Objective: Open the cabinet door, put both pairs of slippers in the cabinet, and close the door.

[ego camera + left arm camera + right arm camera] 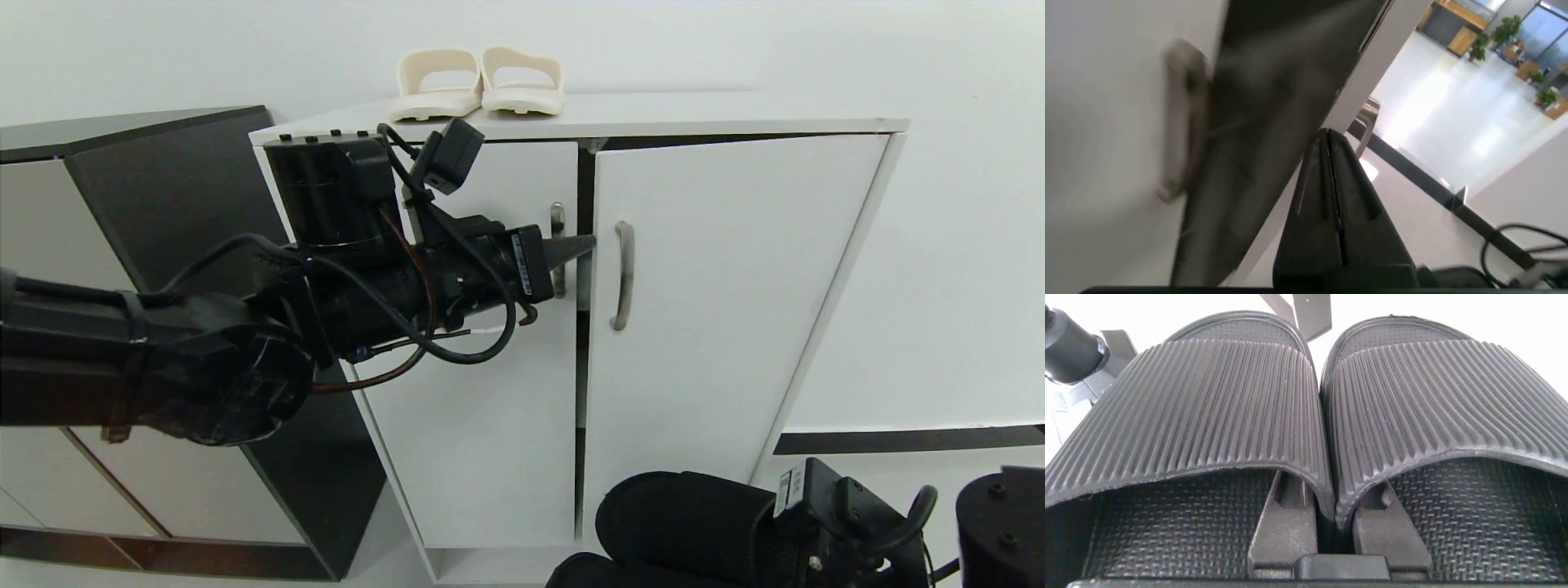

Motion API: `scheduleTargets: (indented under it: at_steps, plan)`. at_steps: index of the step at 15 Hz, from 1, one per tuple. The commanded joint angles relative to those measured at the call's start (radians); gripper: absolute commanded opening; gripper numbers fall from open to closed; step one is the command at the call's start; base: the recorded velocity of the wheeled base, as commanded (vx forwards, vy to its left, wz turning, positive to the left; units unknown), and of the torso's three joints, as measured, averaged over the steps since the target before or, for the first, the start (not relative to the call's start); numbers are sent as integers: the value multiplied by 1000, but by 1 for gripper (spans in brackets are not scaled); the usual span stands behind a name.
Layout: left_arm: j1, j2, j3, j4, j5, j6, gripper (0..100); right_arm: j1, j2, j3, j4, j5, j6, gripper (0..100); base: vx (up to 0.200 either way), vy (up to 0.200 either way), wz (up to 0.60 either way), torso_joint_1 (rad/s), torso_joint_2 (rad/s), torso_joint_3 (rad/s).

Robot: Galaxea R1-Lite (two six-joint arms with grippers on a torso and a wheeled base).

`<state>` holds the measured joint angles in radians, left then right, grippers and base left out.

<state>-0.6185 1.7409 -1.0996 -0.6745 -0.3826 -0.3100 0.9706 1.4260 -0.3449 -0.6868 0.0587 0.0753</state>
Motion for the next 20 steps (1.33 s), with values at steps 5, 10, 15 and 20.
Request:
scheduleTargets:
  at_steps: [5,10,15,20]
  plan:
    - [-20,-159,113,-2,4,2,0,0,4,0,0,1,-6,0,0,0,0,0,0,0]
    - [-15,-30,26,-4,2,0,0,31,10,-2,3,4,-2,0,0,0,0,0,0,0]
    - [-21,114,-106,3,5,0,0,39,34,1,3,1,3,0,0,0,0,0,0,0]
    - [-127,97,-74,-5,86,6,0,105,22,76,0,6,-3,0,-120,0,0,2,2,1]
